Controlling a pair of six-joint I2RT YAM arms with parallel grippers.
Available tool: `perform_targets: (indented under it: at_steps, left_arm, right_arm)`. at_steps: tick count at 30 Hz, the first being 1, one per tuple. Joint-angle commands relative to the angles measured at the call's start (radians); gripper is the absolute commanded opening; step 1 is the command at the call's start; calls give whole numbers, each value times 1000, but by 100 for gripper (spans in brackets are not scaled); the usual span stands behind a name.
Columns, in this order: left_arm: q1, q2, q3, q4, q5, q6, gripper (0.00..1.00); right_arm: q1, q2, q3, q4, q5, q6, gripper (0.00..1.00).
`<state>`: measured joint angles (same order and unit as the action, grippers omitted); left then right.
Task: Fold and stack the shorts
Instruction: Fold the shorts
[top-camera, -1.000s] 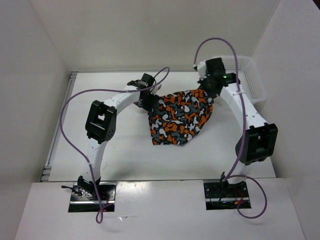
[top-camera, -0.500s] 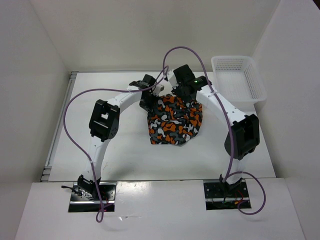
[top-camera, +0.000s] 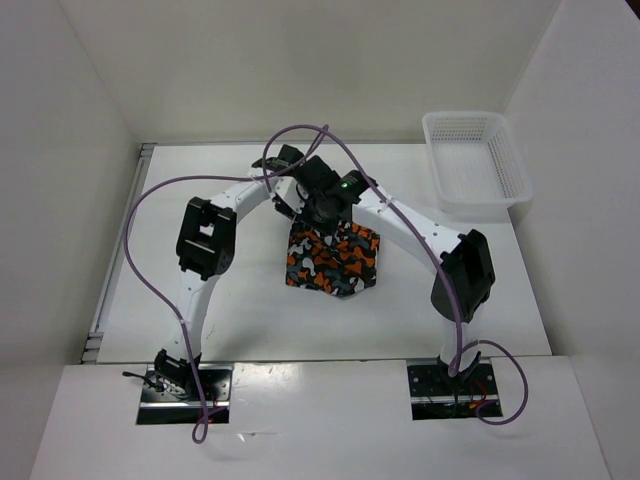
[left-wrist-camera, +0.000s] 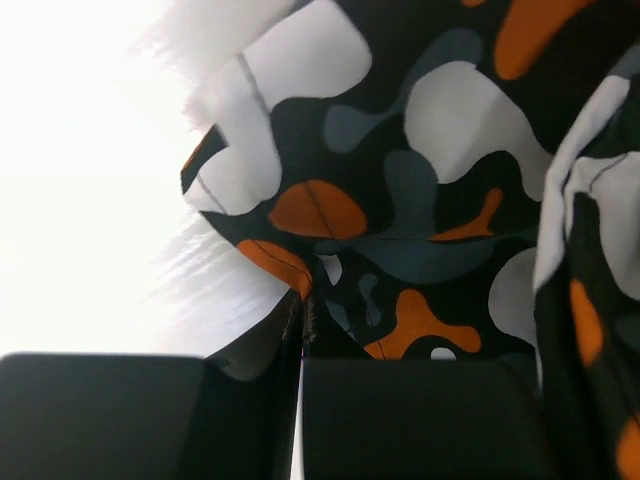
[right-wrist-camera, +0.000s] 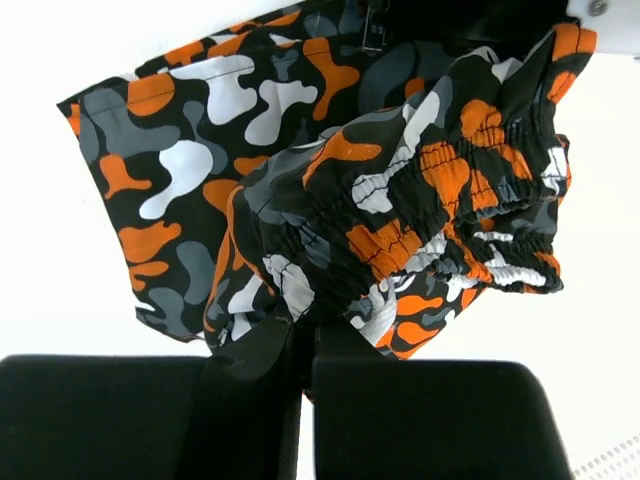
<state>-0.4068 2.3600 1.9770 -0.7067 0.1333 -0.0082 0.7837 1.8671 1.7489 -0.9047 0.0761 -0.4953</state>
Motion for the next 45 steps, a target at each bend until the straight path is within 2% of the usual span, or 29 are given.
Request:
perform_targets:
  at_steps: [1, 4, 5, 6, 7, 9, 12, 15, 17, 21, 25, 28, 33, 38, 41, 45]
  left_arm:
    - [-10, 54, -23, -31, -40, 8, 0]
    - [-1, 35, -32, -31, -63, 8, 3]
    - [-1, 25, -41, -31, -93, 8, 10]
    - [-1, 25, -41, -31, -110, 8, 10]
    - [9, 13, -52, -31, -127, 8, 18]
    - [35, -14, -64, -31, -161, 8, 28]
    - [103, -74, -73, -31, -150, 8, 46]
    - [167, -102, -83, -31, -103, 8, 55]
    - [177, -102, -83, -40, -103, 8, 58]
    - [216, -111, -43, -59, -66, 8, 66]
    - [241, -133, 23, -68, -93, 8, 70]
    - [241, -195, 55, -86, -68, 8, 70]
    - [178, -271, 13, -134, 120, 8, 75]
    - [151, -150, 55, -134, 150, 8, 77]
    - [140, -64, 152, -157, 187, 8, 78]
    - [100, 11, 223, -186, 175, 8, 79]
  right_arm:
    - [9, 64, 41, 53, -15, -20, 0]
    - [9, 93, 32, 82, 19, 4, 0]
    - [9, 107, 43, 82, 19, 4, 0]
    - [9, 107, 43, 82, 19, 4, 0]
    - [18, 118, 52, 92, 19, 14, 0]
    - [29, 118, 52, 101, 54, 14, 0]
    - [49, 107, 52, 124, 85, 23, 27]
    - [87, 98, 82, 133, 67, 32, 36]
    - [109, 89, 124, 124, 30, 44, 44]
    - [143, 115, 283, 81, -111, 81, 57]
    - [143, 110, 320, 53, -154, 90, 57]
    - [143, 37, 241, 73, -105, 90, 57]
    - [97, -146, -101, 136, -21, 17, 56]
    - [88, -302, -414, 289, 7, -80, 56]
    - [88, -335, -488, 375, -8, -80, 49]
    - [88, -290, -541, 431, -38, -119, 37]
